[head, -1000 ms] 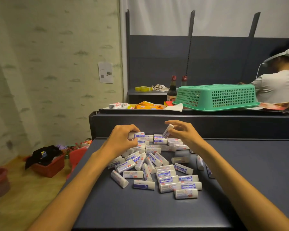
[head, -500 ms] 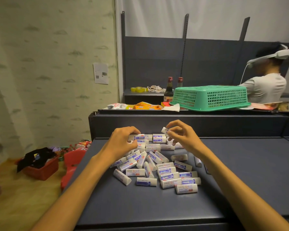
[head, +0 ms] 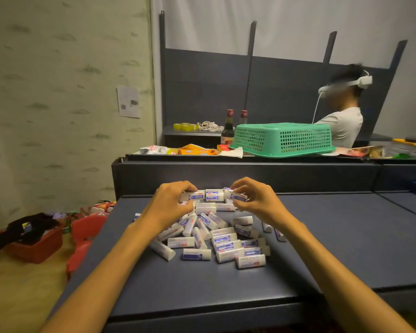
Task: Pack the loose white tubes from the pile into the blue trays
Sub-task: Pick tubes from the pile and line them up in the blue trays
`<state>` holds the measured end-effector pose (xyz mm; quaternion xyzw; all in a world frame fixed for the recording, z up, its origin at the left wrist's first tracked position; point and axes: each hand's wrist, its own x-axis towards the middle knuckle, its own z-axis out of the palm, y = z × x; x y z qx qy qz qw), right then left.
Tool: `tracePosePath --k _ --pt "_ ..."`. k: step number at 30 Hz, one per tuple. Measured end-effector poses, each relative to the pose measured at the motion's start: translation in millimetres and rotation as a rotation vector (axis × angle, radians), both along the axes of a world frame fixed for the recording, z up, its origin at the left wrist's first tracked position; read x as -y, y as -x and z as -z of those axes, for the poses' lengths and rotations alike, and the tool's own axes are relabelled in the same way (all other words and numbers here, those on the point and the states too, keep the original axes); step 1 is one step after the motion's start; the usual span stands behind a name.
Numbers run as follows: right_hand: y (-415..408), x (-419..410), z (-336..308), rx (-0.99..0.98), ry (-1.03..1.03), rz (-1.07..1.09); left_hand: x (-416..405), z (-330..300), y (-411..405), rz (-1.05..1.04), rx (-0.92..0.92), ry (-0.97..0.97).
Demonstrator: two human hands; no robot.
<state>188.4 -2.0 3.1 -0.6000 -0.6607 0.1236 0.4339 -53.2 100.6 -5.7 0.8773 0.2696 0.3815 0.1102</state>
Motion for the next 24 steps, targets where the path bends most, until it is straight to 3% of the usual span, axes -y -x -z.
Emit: tracePosePath --k 11,24 --pt "-82 98 2 0.287 -0.125 0.179 64 -6 -100 0.073 -0.05 -0.048" --pt "-260 324 0 0.361 -0.115 0.4 242 -12 -304 0.277 -0.07 -0.142"
